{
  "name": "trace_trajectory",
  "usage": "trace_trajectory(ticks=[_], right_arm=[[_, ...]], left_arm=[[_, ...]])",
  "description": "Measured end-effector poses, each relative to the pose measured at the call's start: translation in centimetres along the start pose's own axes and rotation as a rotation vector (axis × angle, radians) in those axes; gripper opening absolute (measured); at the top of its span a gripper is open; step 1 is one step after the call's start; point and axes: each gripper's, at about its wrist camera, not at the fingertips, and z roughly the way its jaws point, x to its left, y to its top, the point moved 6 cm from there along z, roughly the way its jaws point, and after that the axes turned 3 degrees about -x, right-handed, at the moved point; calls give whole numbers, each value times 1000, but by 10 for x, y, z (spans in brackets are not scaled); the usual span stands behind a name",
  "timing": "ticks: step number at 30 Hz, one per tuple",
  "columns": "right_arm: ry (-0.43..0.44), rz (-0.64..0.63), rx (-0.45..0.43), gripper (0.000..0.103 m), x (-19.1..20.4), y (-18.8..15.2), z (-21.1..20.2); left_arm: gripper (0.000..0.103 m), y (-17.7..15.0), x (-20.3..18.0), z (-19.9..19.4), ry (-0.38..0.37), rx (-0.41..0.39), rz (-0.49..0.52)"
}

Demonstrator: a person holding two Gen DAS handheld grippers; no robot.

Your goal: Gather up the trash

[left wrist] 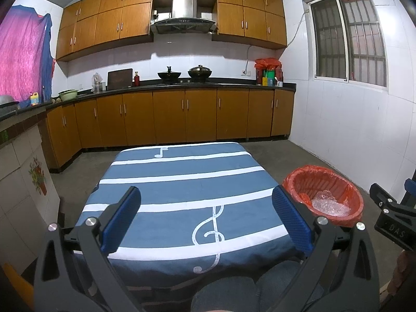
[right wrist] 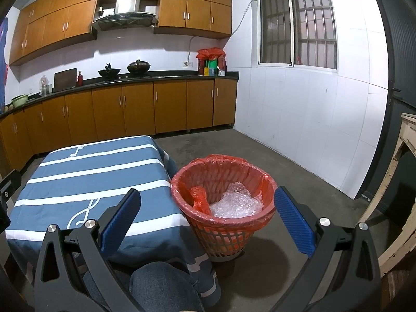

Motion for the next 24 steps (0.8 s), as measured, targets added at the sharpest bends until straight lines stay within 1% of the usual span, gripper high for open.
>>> trace_trajectory(ticks=[24], right_arm=[[-5, 3, 4, 101, -3, -2, 2]], left_arm=[[99, -1, -6, 1, -18, 7, -5]])
